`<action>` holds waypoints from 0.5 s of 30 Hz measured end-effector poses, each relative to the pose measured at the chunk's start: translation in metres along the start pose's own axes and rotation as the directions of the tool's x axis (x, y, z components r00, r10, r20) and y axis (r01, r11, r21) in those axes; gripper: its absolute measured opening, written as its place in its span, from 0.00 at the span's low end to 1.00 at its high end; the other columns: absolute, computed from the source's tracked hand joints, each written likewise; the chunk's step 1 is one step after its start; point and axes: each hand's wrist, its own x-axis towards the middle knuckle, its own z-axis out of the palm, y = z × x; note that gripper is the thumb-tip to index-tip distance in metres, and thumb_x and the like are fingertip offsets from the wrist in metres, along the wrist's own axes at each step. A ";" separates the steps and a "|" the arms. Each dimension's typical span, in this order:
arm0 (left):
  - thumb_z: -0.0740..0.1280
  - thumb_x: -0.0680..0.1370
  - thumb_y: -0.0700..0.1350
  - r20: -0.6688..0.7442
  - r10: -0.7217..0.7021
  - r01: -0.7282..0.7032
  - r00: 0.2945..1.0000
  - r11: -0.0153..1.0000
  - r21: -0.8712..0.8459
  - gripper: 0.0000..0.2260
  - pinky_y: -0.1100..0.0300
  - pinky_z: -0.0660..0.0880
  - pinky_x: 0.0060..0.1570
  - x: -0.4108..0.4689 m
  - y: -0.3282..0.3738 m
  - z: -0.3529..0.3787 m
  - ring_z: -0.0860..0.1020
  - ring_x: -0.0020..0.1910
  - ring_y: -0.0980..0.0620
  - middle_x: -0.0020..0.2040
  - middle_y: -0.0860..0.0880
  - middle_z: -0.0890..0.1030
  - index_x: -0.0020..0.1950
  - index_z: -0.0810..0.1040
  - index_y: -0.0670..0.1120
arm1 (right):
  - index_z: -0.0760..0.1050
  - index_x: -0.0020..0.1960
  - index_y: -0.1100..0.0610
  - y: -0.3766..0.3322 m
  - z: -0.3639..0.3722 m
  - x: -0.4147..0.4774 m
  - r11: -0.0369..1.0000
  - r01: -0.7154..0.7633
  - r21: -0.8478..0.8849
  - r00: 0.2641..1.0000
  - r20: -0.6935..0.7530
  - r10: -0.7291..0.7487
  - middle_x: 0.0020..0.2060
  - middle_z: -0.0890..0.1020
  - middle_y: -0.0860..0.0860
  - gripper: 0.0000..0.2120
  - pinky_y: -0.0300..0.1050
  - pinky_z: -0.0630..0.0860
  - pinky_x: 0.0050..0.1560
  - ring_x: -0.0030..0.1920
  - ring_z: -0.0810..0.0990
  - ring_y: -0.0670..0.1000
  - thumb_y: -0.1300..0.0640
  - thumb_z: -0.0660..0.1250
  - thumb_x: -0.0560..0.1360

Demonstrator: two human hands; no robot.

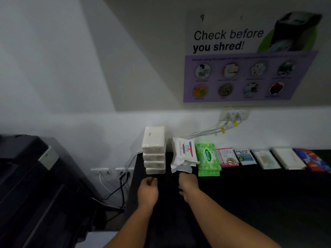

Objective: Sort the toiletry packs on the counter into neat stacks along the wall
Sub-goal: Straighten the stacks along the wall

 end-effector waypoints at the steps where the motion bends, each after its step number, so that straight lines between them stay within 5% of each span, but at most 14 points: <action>1: 0.67 0.79 0.49 0.010 0.038 -0.038 0.999 0.998 0.043 0.10 0.58 0.72 0.51 -0.012 0.000 0.009 0.79 0.51 0.48 0.52 0.46 0.83 0.57 0.80 0.45 | 0.75 0.52 0.60 0.001 -0.014 -0.001 0.998 0.005 -0.068 0.998 -0.067 -0.010 0.47 0.80 0.57 0.11 0.51 0.78 0.50 0.45 0.78 0.56 0.55 0.59 0.78; 3: 0.68 0.79 0.46 0.079 0.123 -0.130 0.989 0.988 0.089 0.09 0.62 0.71 0.52 -0.029 0.002 0.026 0.79 0.53 0.52 0.53 0.50 0.82 0.59 0.80 0.47 | 0.76 0.47 0.64 -0.004 -0.041 -0.004 0.983 0.048 -0.179 0.975 -0.205 -0.085 0.44 0.80 0.58 0.09 0.45 0.74 0.44 0.43 0.78 0.57 0.60 0.59 0.77; 6: 0.68 0.78 0.43 0.134 0.302 -0.317 0.944 0.941 0.118 0.10 0.64 0.73 0.55 -0.036 0.017 0.047 0.79 0.54 0.56 0.54 0.53 0.81 0.59 0.79 0.51 | 0.77 0.60 0.62 -0.020 -0.066 0.003 0.928 0.208 -0.308 0.902 -0.307 -0.304 0.56 0.81 0.57 0.14 0.46 0.74 0.56 0.57 0.79 0.59 0.59 0.58 0.79; 8: 0.68 0.78 0.42 0.143 0.411 -0.427 0.900 0.898 0.108 0.13 0.66 0.73 0.58 -0.031 0.032 0.059 0.77 0.56 0.59 0.56 0.57 0.79 0.62 0.77 0.52 | 0.77 0.61 0.61 -0.036 -0.071 0.009 0.884 0.328 -0.333 0.872 -0.252 -0.419 0.58 0.79 0.55 0.14 0.47 0.71 0.61 0.61 0.77 0.58 0.60 0.57 0.80; 11: 0.66 0.77 0.37 0.173 0.515 -0.540 0.840 0.825 0.168 0.18 0.74 0.68 0.56 -0.012 0.059 0.073 0.75 0.58 0.58 0.59 0.55 0.76 0.66 0.74 0.48 | 0.73 0.44 0.60 -0.057 -0.069 0.025 0.844 0.399 -0.360 0.879 -0.113 -0.464 0.44 0.77 0.54 0.07 0.45 0.68 0.43 0.48 0.75 0.55 0.66 0.57 0.75; 15: 0.64 0.78 0.39 0.297 0.487 -0.563 0.821 0.777 0.282 0.17 0.59 0.74 0.58 0.010 0.071 0.081 0.76 0.60 0.48 0.61 0.47 0.76 0.68 0.71 0.43 | 0.82 0.52 0.63 -0.072 -0.054 0.032 0.884 0.383 -0.270 0.920 0.019 -0.393 0.46 0.83 0.56 0.13 0.43 0.75 0.38 0.46 0.81 0.55 0.67 0.60 0.74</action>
